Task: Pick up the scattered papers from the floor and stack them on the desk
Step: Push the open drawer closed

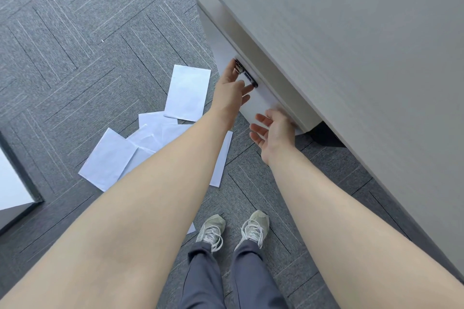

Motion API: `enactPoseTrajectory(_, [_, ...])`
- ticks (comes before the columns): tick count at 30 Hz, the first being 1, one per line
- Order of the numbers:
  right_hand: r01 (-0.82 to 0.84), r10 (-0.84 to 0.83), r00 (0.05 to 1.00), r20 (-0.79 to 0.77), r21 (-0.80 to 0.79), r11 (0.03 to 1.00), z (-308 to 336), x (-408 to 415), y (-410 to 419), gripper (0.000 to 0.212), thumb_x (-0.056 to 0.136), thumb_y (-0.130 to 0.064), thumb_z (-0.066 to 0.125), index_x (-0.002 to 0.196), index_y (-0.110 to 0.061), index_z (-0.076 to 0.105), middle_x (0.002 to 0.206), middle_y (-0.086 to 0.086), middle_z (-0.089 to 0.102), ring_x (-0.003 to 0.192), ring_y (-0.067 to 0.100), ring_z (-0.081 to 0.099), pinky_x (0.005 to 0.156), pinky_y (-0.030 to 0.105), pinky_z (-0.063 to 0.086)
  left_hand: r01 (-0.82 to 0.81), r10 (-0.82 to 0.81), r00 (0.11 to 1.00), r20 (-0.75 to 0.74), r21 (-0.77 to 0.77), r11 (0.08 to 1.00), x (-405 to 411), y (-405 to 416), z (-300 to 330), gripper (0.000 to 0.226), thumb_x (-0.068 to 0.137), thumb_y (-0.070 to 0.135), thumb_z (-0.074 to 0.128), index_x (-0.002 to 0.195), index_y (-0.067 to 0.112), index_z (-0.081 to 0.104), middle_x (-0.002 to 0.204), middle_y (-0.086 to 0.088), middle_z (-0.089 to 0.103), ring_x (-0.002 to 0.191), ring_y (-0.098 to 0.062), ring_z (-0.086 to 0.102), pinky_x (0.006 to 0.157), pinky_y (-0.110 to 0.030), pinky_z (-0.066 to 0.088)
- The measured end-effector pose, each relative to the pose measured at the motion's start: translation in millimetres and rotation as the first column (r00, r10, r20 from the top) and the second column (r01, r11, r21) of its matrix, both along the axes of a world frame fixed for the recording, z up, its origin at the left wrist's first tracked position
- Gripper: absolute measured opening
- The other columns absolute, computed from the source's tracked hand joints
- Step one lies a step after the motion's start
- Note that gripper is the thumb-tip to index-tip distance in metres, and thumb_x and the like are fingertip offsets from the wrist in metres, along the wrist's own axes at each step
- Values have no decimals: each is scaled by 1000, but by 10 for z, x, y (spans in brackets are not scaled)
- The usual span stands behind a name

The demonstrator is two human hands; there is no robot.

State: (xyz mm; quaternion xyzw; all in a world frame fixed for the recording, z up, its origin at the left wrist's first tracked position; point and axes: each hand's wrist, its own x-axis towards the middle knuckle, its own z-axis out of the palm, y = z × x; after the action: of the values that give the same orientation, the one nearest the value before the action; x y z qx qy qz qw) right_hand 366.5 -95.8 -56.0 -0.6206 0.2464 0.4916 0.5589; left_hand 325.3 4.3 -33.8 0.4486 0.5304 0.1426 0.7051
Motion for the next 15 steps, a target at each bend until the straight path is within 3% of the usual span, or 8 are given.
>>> enactPoseTrajectory(15, [-24, 24, 1000, 16, -3, 1000, 28, 50, 10, 18, 98, -17, 43, 85, -17, 55, 98, 2, 68, 71, 18, 64, 66, 30, 48, 31, -31, 999, 9, 13, 999, 35, 58, -120, 70, 86, -7, 29, 144, 31, 33, 133, 16, 51, 107, -21, 65, 83, -32, 43])
